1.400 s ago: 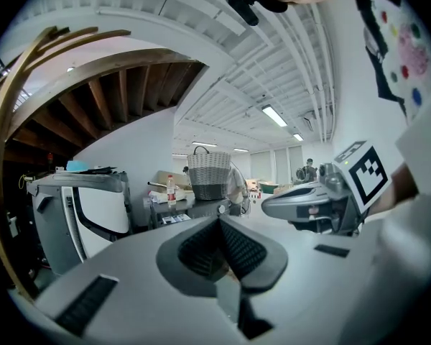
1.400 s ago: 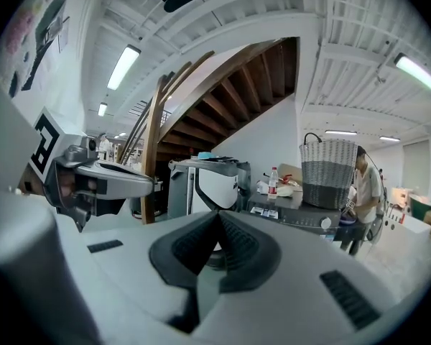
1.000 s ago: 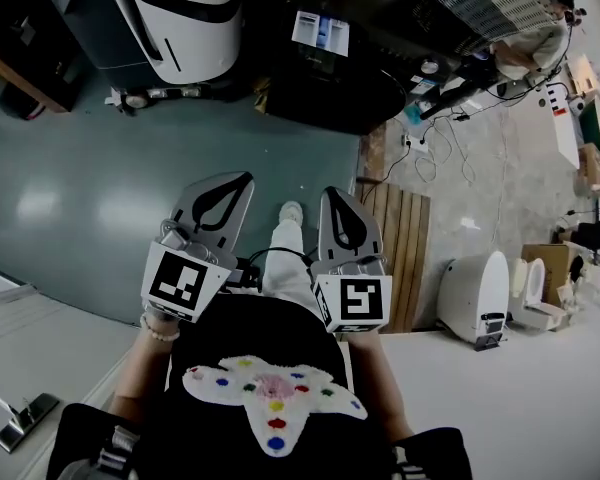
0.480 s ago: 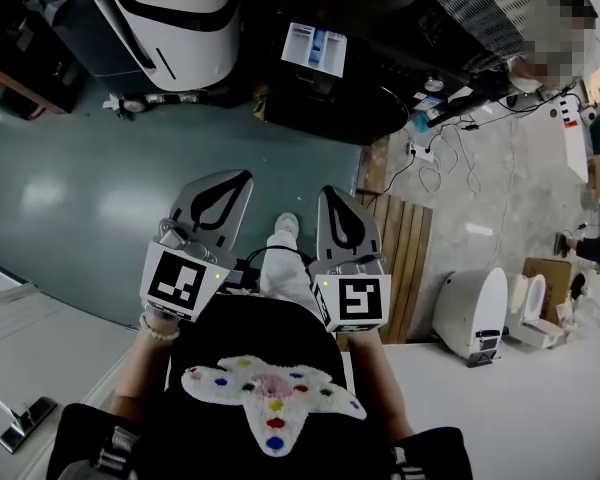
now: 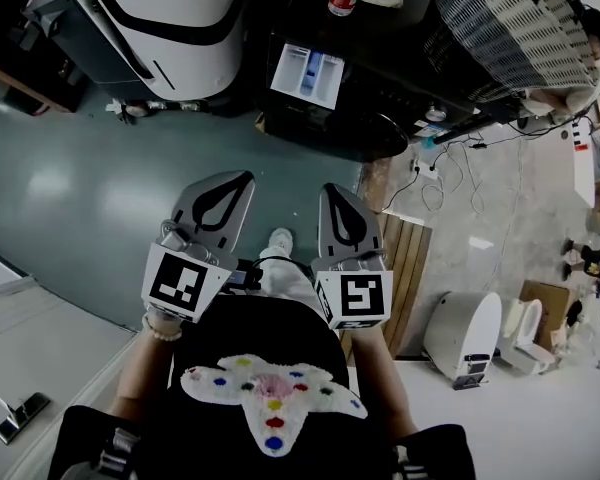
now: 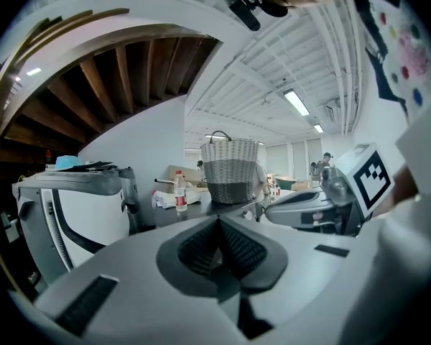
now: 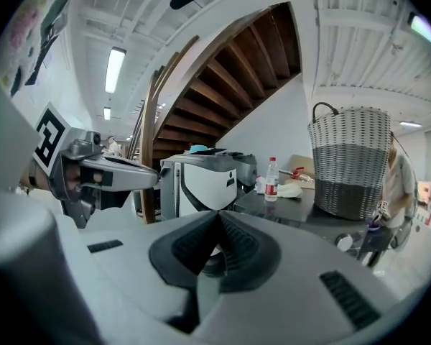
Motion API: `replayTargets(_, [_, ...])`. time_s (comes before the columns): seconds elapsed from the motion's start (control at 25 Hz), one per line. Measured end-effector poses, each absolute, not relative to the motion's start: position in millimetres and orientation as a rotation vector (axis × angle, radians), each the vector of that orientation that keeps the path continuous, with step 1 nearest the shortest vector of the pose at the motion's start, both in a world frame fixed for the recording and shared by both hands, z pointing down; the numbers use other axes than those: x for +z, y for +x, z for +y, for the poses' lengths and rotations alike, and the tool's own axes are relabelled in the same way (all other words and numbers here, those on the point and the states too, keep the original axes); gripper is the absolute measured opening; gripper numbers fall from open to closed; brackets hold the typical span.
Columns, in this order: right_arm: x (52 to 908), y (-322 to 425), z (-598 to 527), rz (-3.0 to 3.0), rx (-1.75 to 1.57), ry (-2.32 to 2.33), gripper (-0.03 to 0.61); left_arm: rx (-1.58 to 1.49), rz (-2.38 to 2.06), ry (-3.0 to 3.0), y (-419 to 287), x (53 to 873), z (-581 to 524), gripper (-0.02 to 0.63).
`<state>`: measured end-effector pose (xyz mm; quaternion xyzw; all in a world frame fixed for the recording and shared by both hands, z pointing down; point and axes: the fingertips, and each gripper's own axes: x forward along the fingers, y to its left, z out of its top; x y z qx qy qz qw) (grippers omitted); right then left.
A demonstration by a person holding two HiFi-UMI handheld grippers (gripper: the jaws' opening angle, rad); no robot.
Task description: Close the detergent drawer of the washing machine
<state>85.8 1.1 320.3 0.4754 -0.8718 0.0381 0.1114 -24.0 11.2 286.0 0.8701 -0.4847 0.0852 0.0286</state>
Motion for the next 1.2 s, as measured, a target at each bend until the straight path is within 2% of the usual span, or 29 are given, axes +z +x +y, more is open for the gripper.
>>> replayTargets(0.48, [323.2, 103.9, -62.3, -2.602, 0.126, 1.301, 0.005, 0.283, -1.594, 2.616, -10.0, 285.5, -45.5, 0.011])
replayTargets(1.2, [304.0, 107.5, -83.8, -2.555, 0.091, 1.412, 0.005, 0.258, -1.506, 2.666, -8.3, 275.1, -73.1, 0.011])
